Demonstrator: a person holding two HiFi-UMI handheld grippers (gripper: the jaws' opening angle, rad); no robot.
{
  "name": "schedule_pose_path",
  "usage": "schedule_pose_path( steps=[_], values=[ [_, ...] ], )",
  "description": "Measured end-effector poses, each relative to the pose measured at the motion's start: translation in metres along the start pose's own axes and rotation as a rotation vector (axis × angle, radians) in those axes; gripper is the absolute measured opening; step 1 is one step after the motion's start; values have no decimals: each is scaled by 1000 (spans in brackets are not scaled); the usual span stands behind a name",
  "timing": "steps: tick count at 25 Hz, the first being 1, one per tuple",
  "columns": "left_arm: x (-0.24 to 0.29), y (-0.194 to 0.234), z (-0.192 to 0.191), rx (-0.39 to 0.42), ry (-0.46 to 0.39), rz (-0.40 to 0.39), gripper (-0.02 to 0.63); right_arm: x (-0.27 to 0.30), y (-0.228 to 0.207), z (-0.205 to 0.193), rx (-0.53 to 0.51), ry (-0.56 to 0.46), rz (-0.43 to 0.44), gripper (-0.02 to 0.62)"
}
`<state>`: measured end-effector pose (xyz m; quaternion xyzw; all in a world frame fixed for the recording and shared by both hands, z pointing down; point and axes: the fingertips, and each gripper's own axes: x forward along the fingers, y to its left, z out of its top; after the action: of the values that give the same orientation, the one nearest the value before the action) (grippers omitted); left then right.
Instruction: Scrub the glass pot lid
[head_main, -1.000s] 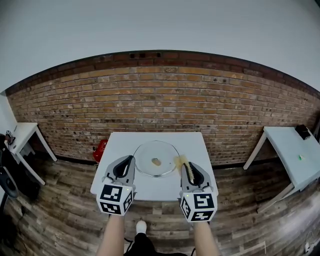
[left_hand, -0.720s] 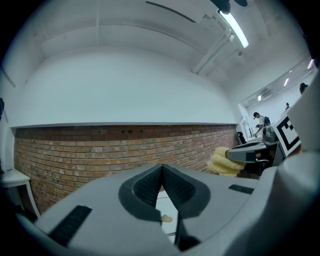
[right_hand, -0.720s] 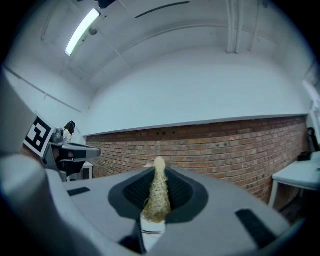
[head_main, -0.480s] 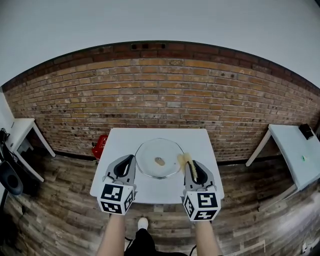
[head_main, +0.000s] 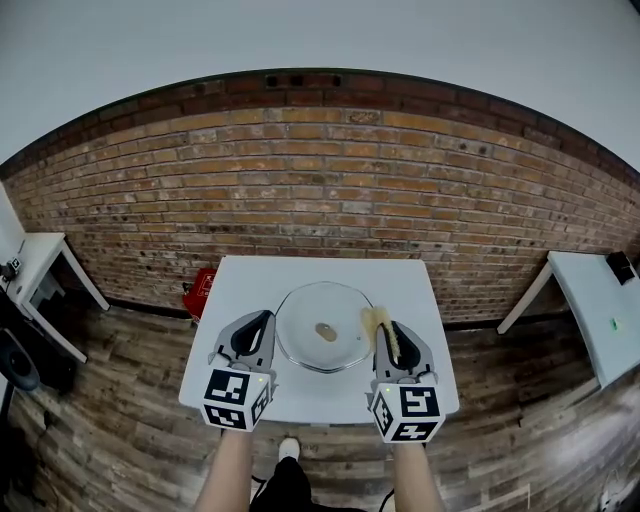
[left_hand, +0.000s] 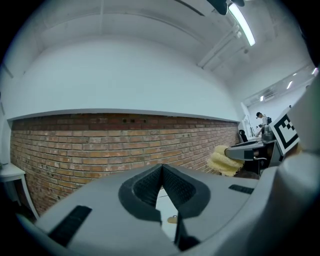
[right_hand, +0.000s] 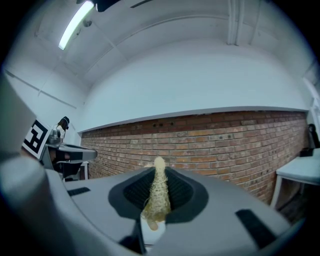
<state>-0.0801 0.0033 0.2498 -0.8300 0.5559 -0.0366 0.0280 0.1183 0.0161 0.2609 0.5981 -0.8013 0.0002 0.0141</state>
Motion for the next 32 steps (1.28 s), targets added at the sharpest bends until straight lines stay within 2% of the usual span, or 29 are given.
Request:
schedule_pose_path(
  steps=[16, 32],
  values=[
    [63, 54, -12, -19, 6, -9, 11, 80, 4, -3, 3, 7, -21, 58],
    [161, 136, -25, -42, 34, -98, 11, 193, 19, 0, 9, 19, -91, 58]
  ],
)
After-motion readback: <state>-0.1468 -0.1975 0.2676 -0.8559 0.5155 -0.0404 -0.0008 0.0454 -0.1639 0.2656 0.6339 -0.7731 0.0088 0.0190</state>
